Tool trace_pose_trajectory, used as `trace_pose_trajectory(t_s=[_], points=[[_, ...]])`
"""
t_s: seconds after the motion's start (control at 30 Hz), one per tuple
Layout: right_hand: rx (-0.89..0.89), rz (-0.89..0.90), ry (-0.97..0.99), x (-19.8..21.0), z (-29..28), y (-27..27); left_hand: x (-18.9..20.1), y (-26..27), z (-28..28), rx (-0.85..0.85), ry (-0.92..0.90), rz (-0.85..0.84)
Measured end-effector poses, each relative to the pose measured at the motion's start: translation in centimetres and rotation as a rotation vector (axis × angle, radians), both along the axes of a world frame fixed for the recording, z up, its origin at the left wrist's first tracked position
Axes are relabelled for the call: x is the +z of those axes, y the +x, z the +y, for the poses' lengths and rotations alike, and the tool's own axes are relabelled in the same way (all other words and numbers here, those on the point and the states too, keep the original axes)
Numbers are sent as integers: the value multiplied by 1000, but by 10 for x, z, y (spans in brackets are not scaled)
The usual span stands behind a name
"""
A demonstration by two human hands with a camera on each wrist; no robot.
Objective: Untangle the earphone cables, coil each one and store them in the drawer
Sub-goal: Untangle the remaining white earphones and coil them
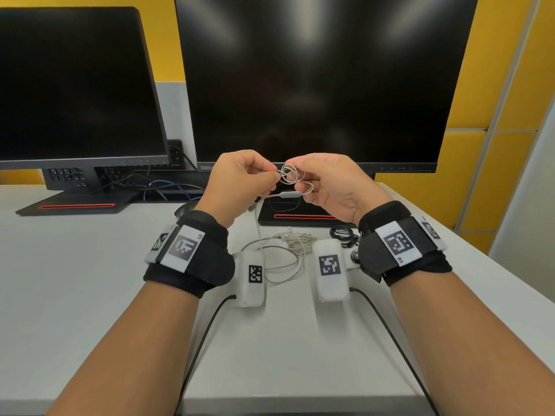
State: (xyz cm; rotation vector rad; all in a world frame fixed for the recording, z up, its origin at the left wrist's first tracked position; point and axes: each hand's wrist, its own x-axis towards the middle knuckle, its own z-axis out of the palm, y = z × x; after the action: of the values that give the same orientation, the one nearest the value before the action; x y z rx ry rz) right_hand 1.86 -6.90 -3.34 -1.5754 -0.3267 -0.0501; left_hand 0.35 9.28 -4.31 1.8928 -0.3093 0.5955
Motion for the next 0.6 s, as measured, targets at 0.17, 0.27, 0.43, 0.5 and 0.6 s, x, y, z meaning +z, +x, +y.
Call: trace_pose_trajectory(t_s=[0.17, 0.27, 0.43, 0.5, 0.6], points=[[-9, 8, -68, -2, -1, 1, 1, -1, -1, -3, 47, -5], [9, -5, -71, -2, -2, 0, 1, -2, -1, -11, 93, 1], [63, -11, -96, -3, -2, -2, 0, -5, -2, -108, 60, -5], [53, -14, -89, -2, -3, -1, 0, -5, -3, -129, 49, 1], [34, -13, -66, -2, -4, -1, 0, -4, -2, -156, 6, 24]])
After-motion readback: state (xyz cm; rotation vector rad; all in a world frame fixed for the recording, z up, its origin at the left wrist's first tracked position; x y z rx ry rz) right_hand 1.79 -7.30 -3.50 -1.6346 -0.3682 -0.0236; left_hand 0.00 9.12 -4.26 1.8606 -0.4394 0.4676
